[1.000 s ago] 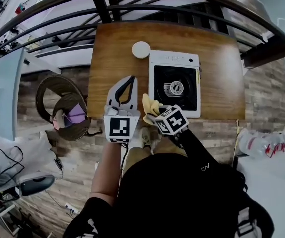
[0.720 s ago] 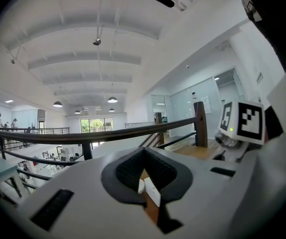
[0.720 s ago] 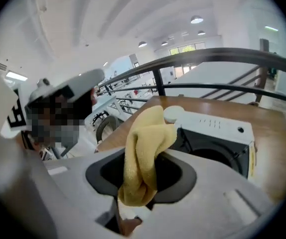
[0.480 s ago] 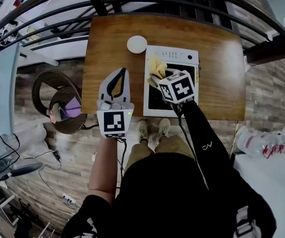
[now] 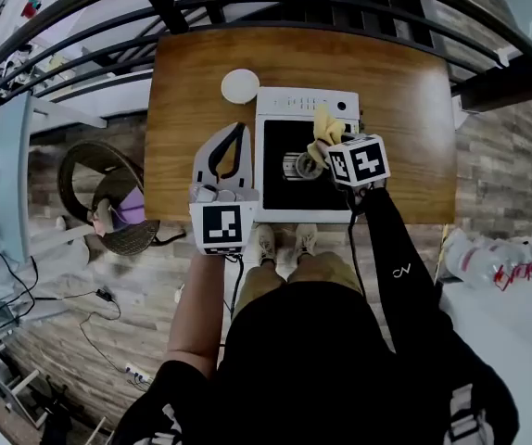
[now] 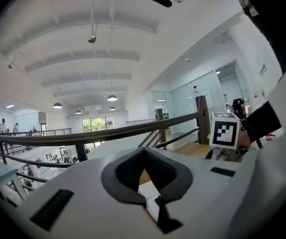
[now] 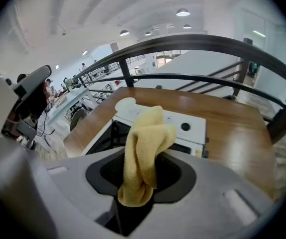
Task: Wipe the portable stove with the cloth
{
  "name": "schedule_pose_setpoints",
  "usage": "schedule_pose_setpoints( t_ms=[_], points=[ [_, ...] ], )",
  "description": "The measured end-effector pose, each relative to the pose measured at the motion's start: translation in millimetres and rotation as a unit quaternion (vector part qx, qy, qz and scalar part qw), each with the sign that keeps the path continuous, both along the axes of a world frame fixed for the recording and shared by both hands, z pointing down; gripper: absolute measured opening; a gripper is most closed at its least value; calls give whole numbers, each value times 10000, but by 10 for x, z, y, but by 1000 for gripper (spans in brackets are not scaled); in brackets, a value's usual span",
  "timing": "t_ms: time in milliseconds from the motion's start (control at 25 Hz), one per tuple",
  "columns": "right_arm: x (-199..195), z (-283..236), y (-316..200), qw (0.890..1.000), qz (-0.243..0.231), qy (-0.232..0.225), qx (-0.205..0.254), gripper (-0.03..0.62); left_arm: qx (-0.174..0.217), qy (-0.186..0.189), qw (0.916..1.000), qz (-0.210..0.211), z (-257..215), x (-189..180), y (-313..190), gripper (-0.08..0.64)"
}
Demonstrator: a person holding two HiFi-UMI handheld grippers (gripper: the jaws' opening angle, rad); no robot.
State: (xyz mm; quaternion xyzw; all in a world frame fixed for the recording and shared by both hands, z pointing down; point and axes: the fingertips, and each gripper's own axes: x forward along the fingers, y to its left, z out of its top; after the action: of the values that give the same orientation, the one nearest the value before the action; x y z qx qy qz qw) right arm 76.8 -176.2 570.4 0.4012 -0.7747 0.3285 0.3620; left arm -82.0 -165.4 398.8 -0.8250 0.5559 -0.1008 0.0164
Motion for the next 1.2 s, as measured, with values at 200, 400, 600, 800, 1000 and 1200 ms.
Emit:
schedule_pose_setpoints(
  t_ms=[200,400,600,800,1000,1200],
  points=[
    [673,-4,26,9977,523,422,38,121,34,40,9997,243,-5,222,-80,7],
    [725,-234,-16,9972,596,204,392,121,79,64,9992,386,-38,320,-146,8],
    [152,-556,-12,9968,163,-325,710,121,67,38,9996,280,-26,213,-103,8],
    [-678,-673,100,9924,-486,-779,825,121,7,-14,10000,-29,-48,-63,38,8],
    [-1358,-502,475,9874,-1187,-938,455,123,-44,-4,9996,-264,-52,-270,236,8],
    [-1539,-190,670,9870,-1399,-789,85,123,-149,-97,9991,-376,64,-388,330,8]
  ],
)
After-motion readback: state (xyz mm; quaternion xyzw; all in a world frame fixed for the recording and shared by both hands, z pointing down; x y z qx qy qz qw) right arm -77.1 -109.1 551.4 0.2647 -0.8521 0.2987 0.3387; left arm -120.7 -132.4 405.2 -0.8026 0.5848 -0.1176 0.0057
